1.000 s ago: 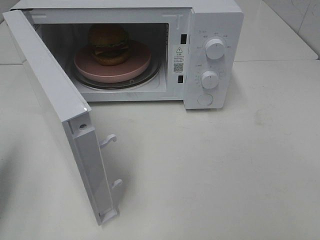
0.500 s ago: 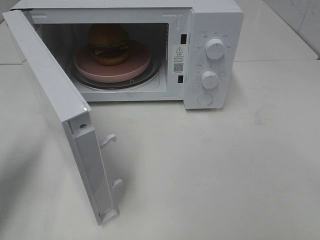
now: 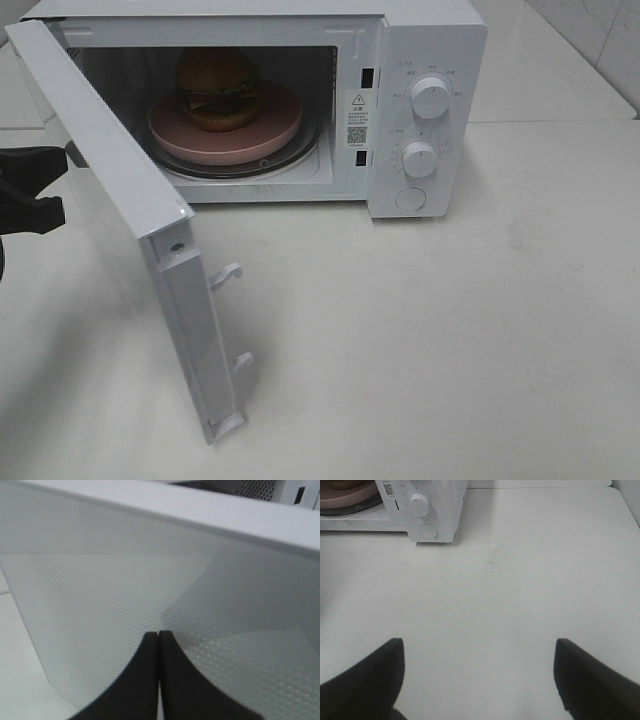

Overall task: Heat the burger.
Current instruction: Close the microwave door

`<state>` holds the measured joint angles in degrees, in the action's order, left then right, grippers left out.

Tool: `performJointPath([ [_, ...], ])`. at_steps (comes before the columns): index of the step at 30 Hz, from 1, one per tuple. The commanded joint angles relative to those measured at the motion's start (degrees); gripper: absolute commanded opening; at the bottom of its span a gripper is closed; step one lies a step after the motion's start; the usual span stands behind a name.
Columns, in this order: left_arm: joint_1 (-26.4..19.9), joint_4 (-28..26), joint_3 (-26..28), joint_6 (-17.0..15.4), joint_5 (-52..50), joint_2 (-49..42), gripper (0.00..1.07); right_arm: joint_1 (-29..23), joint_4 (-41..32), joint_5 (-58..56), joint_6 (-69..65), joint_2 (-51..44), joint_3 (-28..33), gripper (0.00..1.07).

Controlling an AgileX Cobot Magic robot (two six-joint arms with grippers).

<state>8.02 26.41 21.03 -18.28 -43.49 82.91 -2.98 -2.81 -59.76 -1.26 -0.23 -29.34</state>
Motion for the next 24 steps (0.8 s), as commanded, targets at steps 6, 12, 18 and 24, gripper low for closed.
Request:
performJointPath([
  [6, 5.61, -6.30, 2.18, 1.49, -3.15, 4.30, 0.00, 0.40, 0.06, 0.52, -0.23, -1.55, 0.00, 0.76],
  [12, 10.60, -10.03, 5.50, 3.44, -1.49, 6.65, 0.00, 0.40, 0.06, 0.52, -0.23, -1.55, 0.00, 0.76],
  [18, 14.61, -15.87, 8.94, 6.25, 0.52, 8.59, 0.00, 0.40, 0.06, 0.52, -0.23, -1.55, 0.00, 0.76],
  [24, 18.22, -22.00, 12.20, 8.71, 1.49, 10.77, 0.00, 0.40, 0.00, 0.52, -0.23, -1.55, 0.00, 0.76],
])
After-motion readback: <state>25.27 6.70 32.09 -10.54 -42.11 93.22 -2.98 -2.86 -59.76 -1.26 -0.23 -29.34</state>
